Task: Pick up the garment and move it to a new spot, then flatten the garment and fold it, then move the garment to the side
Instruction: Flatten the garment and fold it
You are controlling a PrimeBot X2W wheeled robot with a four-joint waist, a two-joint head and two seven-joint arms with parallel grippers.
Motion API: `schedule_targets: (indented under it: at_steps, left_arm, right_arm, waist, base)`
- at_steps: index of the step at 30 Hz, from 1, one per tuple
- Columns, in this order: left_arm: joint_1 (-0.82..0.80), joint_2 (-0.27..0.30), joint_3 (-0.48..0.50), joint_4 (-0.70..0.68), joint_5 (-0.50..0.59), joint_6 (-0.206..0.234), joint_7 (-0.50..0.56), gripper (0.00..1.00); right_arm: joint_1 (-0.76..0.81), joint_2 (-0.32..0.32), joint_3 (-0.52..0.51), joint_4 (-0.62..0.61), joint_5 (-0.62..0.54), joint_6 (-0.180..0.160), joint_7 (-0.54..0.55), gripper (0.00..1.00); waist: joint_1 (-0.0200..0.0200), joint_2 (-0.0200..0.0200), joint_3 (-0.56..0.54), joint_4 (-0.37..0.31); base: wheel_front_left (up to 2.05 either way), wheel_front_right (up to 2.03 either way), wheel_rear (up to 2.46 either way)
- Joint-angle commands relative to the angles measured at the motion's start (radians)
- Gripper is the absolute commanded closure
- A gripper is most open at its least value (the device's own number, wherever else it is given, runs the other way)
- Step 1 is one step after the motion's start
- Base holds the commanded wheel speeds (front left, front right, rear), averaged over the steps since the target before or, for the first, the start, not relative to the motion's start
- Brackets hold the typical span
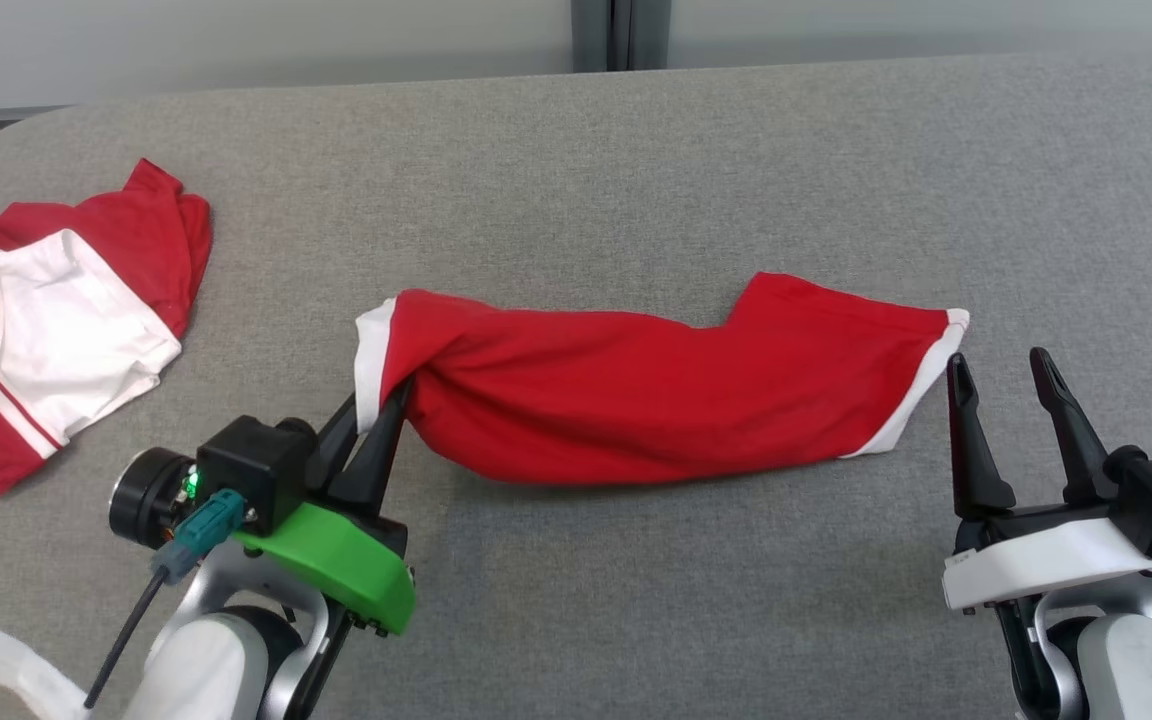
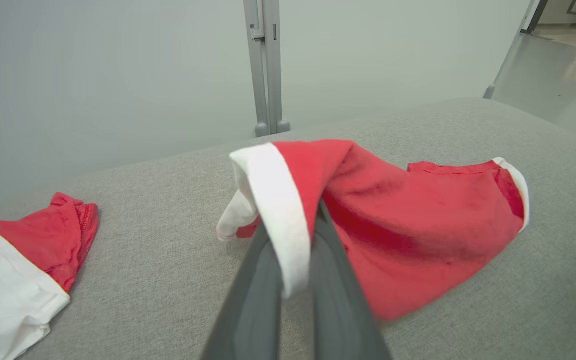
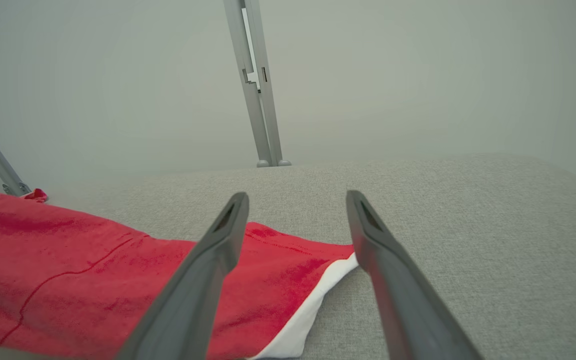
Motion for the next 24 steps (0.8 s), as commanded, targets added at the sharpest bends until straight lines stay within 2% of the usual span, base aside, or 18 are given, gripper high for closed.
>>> schedule_targets:
  at_steps: [1, 7, 11, 16, 24]
  left_arm:
    - [0.015, 0.012, 0.005, -0.060, -0.004, 0.009, 0.023, 1.00]
    - [0.024, 0.053, 0.031, -0.283, -0.011, 0.035, 0.131, 1.00]
    - [-0.016, 0.070, 0.055, -0.296, -0.031, 0.041, 0.180, 1.00]
    - [-0.113, 0.059, 0.080, -0.176, -0.077, 0.029, 0.201, 1.00]
    - [-0.371, 0.039, 0.064, 0.194, -0.113, -0.005, 0.151, 1.00]
  right_arm:
    - [0.009, 0.001, -0.004, -0.004, 0.003, 0.000, 0.001, 0.00]
    - [0.008, 0.009, -0.005, -0.001, 0.009, 0.000, 0.003, 0.00]
    - [-0.013, 0.013, 0.009, 0.004, 0.014, 0.000, -0.003, 0.00]
    - [-0.036, 0.016, 0.026, -0.001, 0.017, 0.000, -0.008, 0.00]
    - [-0.091, 0.020, 0.061, 0.015, 0.025, 0.000, -0.020, 0.00]
  waist:
    - [0.0000, 0.0000, -0.010, 0.009]
    - [0.0000, 0.0000, -0.018, 0.003]
    - [0.0000, 0.0000, -0.008, -0.025]
    - [0.0000, 0.0000, 0.024, -0.075]
    - [0.0000, 0.0000, 0.109, -0.183]
  base:
    - [0.00, 0.00, 0.00]
    - [0.00, 0.00, 0.00]
    - [0.00, 0.00, 0.00]
    - [0.00, 0.00, 0.00]
    - [0.00, 0.00, 0.00]
